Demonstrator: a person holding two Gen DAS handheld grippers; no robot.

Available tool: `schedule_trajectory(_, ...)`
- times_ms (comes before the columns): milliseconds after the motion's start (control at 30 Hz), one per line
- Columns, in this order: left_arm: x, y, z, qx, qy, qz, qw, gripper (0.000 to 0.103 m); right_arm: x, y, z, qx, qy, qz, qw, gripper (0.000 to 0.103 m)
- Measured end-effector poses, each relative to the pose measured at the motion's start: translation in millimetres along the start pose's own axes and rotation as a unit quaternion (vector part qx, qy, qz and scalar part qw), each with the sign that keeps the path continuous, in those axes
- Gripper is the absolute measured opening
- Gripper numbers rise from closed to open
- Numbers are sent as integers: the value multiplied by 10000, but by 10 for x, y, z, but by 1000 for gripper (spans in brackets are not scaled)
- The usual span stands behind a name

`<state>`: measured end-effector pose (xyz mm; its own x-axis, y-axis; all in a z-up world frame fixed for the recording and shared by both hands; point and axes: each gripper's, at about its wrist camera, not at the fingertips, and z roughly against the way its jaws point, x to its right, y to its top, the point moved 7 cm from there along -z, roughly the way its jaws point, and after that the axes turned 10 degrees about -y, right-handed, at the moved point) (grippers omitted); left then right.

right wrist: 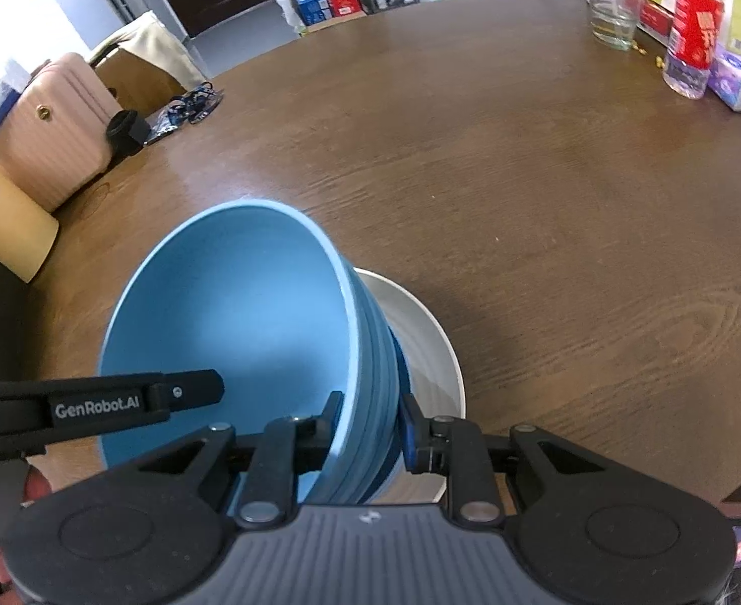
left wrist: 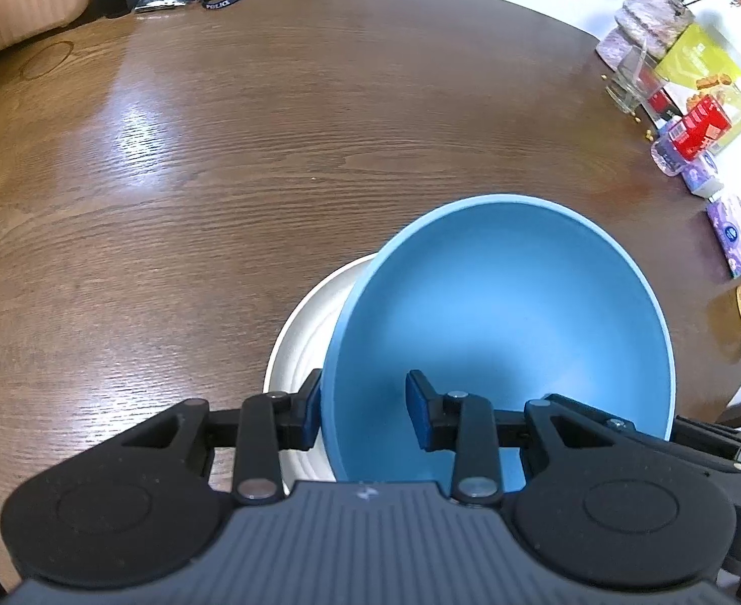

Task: Organize plates and bowls
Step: 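Lower the bowl stack onto the light-blue plate on the white plate, then open both grippers to release the bowl stack on the plates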

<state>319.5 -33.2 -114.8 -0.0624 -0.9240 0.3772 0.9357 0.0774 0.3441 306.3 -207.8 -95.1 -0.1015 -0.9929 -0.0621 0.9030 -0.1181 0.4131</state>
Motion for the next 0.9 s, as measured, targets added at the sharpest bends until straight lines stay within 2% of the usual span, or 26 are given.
schedule_trajectory(167, -8, -18, 0, 60, 50, 106, 9999, 35, -18, 41, -12, 58, 47, 173, 9998, 22)
schedule_trajectory(233, -9, -19, 34, 175, 112, 121, 9997, 36, -20, 49, -6, 68, 157, 203, 9996, 26)
schedule_trajectory(300, 23, -4, 92, 374, 178, 50, 9991, 41, -25, 60, 21, 133, 207, 246, 9994, 27)
schedule_trajectory(367, 49, 9, 163, 552, 243, 26, 9982, 53, -25, 73, 71, 250, 220, 329, 9989, 33)
schedule_trajectory(433, 77, 21, 227, 726, 328, 17, 9968, 57, -20, 89, 128, 384, 253, 401, 9981, 47)
schedule_trajectory(567, 89, 10, 366, 1070, 465, 108, 9931, 72, 8, 120, 252, 633, 331, 530, 9960, 59)
schedule_trajectory(633, 86, -13, 458, 1280, 547, 160, 9901, 77, 40, 132, 317, 758, 369, 571, 9948, 78)
schedule_trajectory(700, 72, -45, 572, 1526, 617, 228, 9861, 86, 66, 158, 376, 901, 416, 589, 9933, 90)
schedule_trajectory(767, 55, -103, 695, 1825, 710, 326, 9801, 103, 84, 173, 432, 1028, 452, 614, 9918, 94)
schedule_trajectory(833, 22, -180, 823, 2137, 844, 432, 9723, 103, 93, 176, 461, 1131, 462, 629, 9905, 101)
schedule_trajectory(900, 6, -265, 911, 2268, 905, 432, 9688, 103, 87, 135, 496, 1201, 476, 661, 9894, 101)
